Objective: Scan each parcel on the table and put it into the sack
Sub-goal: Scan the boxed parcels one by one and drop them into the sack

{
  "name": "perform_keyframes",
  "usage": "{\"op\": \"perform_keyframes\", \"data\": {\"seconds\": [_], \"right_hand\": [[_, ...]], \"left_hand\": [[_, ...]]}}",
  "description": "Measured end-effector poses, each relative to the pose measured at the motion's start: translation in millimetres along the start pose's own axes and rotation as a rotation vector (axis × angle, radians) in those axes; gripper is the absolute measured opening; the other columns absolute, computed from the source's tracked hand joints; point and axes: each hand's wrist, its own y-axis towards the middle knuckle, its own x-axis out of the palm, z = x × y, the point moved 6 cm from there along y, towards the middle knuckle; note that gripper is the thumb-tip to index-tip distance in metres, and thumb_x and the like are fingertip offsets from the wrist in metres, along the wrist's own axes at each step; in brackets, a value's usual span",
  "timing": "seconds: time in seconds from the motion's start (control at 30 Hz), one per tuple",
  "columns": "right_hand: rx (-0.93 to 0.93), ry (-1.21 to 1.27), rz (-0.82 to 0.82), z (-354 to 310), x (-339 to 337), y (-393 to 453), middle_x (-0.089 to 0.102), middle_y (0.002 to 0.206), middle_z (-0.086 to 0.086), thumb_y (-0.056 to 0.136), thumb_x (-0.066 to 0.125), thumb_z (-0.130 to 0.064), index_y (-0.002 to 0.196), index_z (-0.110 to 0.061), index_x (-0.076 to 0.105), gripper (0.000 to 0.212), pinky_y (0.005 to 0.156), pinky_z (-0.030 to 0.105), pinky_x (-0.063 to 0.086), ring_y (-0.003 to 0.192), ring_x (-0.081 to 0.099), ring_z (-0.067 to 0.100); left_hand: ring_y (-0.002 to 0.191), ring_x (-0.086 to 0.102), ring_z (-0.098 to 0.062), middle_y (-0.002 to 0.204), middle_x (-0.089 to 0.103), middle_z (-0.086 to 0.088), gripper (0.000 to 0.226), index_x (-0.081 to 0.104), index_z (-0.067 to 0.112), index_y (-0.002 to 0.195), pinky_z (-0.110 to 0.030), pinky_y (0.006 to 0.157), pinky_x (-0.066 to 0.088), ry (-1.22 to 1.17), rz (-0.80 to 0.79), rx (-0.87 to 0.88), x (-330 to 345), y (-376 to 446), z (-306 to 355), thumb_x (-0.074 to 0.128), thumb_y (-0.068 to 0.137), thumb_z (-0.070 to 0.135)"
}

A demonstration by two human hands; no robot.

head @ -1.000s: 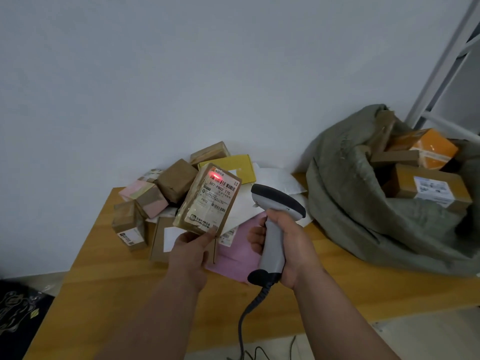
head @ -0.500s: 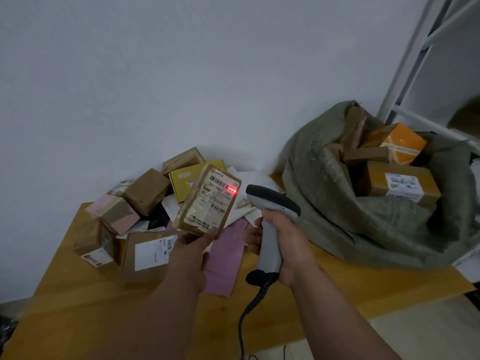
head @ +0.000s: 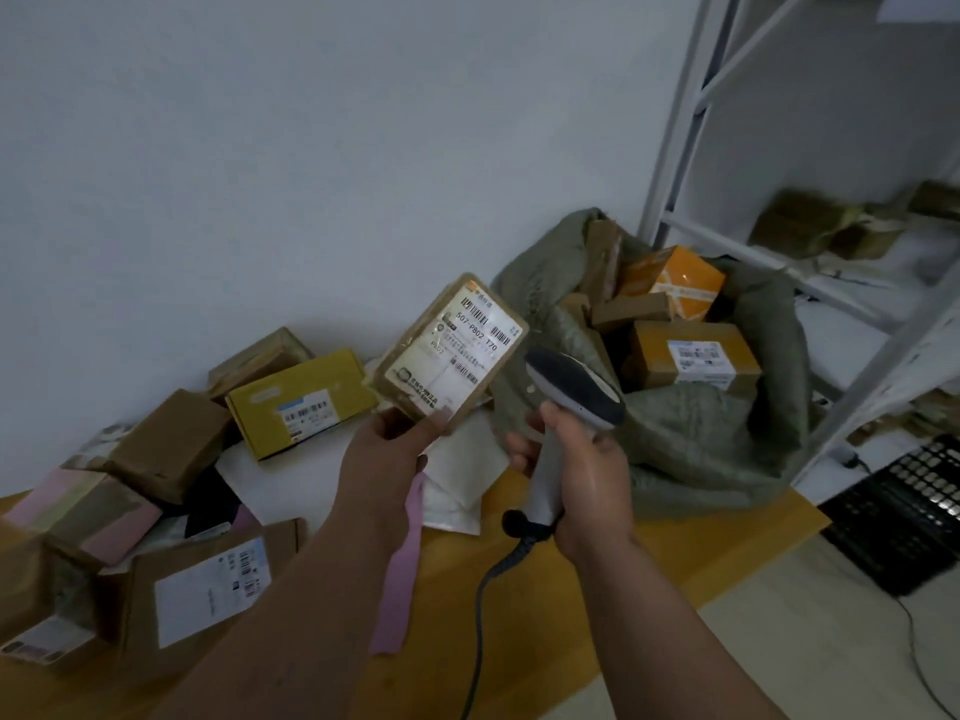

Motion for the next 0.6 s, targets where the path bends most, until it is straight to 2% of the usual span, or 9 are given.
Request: {"op": "perform_keyframes", "data": {"seconds": [0.07, 0.13, 0.2, 0.27, 0.37, 0.43, 0.53, 0.57, 0.6], "right_hand": [[-0.028, 0.014, 0.043, -13, -14, 10, 0.077, 0.092, 0.002, 0.092, 0.069, -0.022, 0.111, -0.016, 0.066, 0.021, 0.086, 0.045, 0.059, 0.090, 0.074, 0.026], [-0.072, 0.030, 0.067, -31, -28, 24, 0.075, 0.096, -0.001, 0.091, 0.070, -0.024, 0.106, -0.023, 0.067, 0.016, 0.080, 0.040, 0.059, 0.089, 0.073, 0.019], [-0.102, 0.067, 0.077, -52, -43, 41, 0.077, 0.089, -0.004, 0.091, 0.069, -0.024, 0.109, -0.022, 0.067, 0.019, 0.071, 0.035, 0.058, 0.082, 0.075, 0.017], [-0.128, 0.098, 0.105, -73, -60, 58, 0.077, 0.093, 0.001, 0.091, 0.069, -0.023, 0.115, -0.018, 0.065, 0.024, 0.069, 0.036, 0.059, 0.080, 0.075, 0.020], [-0.154, 0.123, 0.136, -102, -90, 88, 0.075, 0.106, 0.008, 0.093, 0.067, -0.025, 0.122, -0.013, 0.064, 0.032, 0.073, 0.039, 0.061, 0.083, 0.075, 0.026], [-0.169, 0.134, 0.170, -114, -109, 109, 0.075, 0.108, 0.005, 0.088, 0.071, -0.031, 0.124, -0.015, 0.065, 0.040, 0.079, 0.041, 0.059, 0.089, 0.074, 0.027], [-0.185, 0.076, 0.180, -125, -121, 140, 0.073, 0.115, -0.002, 0.062, 0.080, -0.055, 0.123, -0.024, 0.067, 0.070, 0.098, 0.050, 0.053, 0.108, 0.069, 0.024], [-0.178, 0.049, 0.152, -127, -121, 151, 0.073, 0.115, -0.003, 0.061, 0.080, -0.056, 0.121, -0.025, 0.067, 0.069, 0.100, 0.050, 0.052, 0.109, 0.068, 0.022], [-0.151, 0.025, 0.113, -126, -120, 161, 0.073, 0.114, -0.003, 0.066, 0.080, -0.052, 0.118, -0.026, 0.068, 0.059, 0.099, 0.049, 0.052, 0.108, 0.068, 0.020]], "left_hand": [[0.104, 0.065, -0.017, 0.105, 0.072, 0.006, 0.036, 0.064, 0.025, 0.111, -0.035, 0.089, 0.051, 0.085, -0.042, 0.051, 25, 4, 9, 0.079, 0.078, 0.029], [0.101, 0.066, -0.014, 0.103, 0.072, 0.008, 0.044, 0.059, 0.030, 0.116, -0.035, 0.087, 0.052, 0.179, -0.072, 0.133, 54, 5, 23, 0.080, 0.078, 0.031], [0.095, 0.065, -0.007, 0.102, 0.070, 0.010, 0.052, 0.053, 0.031, 0.123, -0.026, 0.078, 0.052, 0.270, -0.085, 0.231, 87, 5, 39, 0.079, 0.079, 0.030], [0.091, 0.062, 0.001, 0.105, 0.066, 0.011, 0.061, 0.043, 0.034, 0.129, -0.019, 0.073, 0.050, 0.385, -0.098, 0.307, 123, 7, 52, 0.078, 0.079, 0.032], [0.095, 0.063, -0.005, 0.113, 0.065, 0.009, 0.093, 0.019, 0.040, 0.149, -0.036, 0.087, 0.055, 0.531, -0.160, 0.414, 183, 14, 59, 0.078, 0.078, 0.036], [0.099, 0.064, -0.010, 0.123, 0.059, 0.014, 0.105, -0.002, 0.046, 0.151, -0.041, 0.093, 0.053, 0.645, -0.221, 0.445, 222, 16, 57, 0.076, 0.081, 0.036], [0.113, 0.060, -0.015, 0.134, 0.056, 0.013, 0.095, -0.002, 0.047, 0.149, -0.045, 0.101, 0.046, 0.858, -0.215, 0.443, 256, 26, 46, 0.066, 0.084, 0.051], [0.117, 0.057, -0.017, 0.133, 0.057, 0.010, 0.086, 0.005, 0.045, 0.149, -0.048, 0.103, 0.043, 0.947, -0.178, 0.416, 259, 35, 41, 0.060, 0.085, 0.057], [0.121, 0.054, -0.020, 0.134, 0.056, 0.007, 0.075, 0.016, 0.042, 0.148, -0.051, 0.106, 0.038, 1.067, -0.138, 0.374, 257, 44, 37, 0.053, 0.086, 0.062]]}}
